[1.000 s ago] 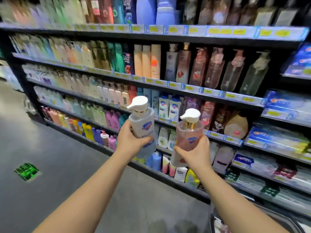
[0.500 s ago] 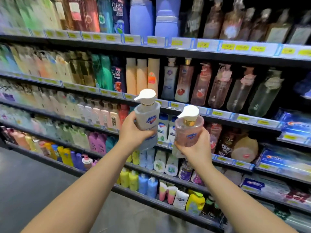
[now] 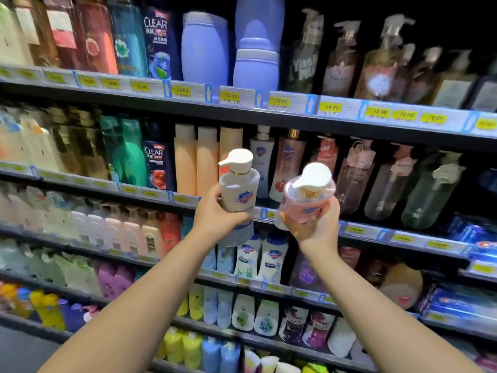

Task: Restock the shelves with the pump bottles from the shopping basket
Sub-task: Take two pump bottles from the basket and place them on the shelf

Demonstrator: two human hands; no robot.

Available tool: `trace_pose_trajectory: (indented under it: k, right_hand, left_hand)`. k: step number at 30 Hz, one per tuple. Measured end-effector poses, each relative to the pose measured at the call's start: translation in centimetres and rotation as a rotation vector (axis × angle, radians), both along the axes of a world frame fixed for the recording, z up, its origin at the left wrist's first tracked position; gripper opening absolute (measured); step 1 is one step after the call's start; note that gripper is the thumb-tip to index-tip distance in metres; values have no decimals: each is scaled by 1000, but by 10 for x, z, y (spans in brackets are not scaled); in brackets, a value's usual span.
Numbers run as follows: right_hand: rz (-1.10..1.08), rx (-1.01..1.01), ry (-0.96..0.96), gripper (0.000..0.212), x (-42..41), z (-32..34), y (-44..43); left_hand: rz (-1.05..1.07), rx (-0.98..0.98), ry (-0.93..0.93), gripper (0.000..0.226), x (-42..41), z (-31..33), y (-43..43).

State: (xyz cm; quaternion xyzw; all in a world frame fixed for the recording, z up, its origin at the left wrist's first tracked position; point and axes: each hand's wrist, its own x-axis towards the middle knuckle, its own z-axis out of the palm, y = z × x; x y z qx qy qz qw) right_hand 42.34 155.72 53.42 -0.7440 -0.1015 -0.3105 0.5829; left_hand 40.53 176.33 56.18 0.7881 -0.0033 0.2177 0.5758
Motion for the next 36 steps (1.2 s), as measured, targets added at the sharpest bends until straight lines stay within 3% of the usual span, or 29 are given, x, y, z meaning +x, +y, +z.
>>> trace_pose_trajectory:
  k: [4, 7, 9, 12, 23, 28, 31, 36]
  right_hand:
    - [-3, 30, 3, 46, 25, 18, 12]
    - [23, 129, 75, 69, 46, 30, 24]
    - [-91, 41, 66, 85, 60, 33, 28]
    - [-308, -91, 91, 83, 80, 28, 34]
    - [-305, -104, 139, 79, 100, 16, 31]
    - [-203, -310, 122, 82, 98, 22, 42]
    - [-172, -409, 125, 65, 104, 34, 50]
    - [-349, -287, 268, 53, 112, 36, 45]
  left_hand:
    - [-74, 11, -21, 60, 29, 8, 12]
    - [-141, 33, -27, 60, 48, 14, 22]
    - [-186, 49, -20, 62, 59, 15, 27]
    - [-248, 50, -17, 66, 72, 14, 34]
    - [-325, 48, 10, 60, 98, 1, 40]
    - [-336, 28, 8, 60, 103, -4, 42]
    - [-338, 13, 11, 59, 104, -2, 45]
    - [-341, 24, 6, 56, 104, 2, 48]
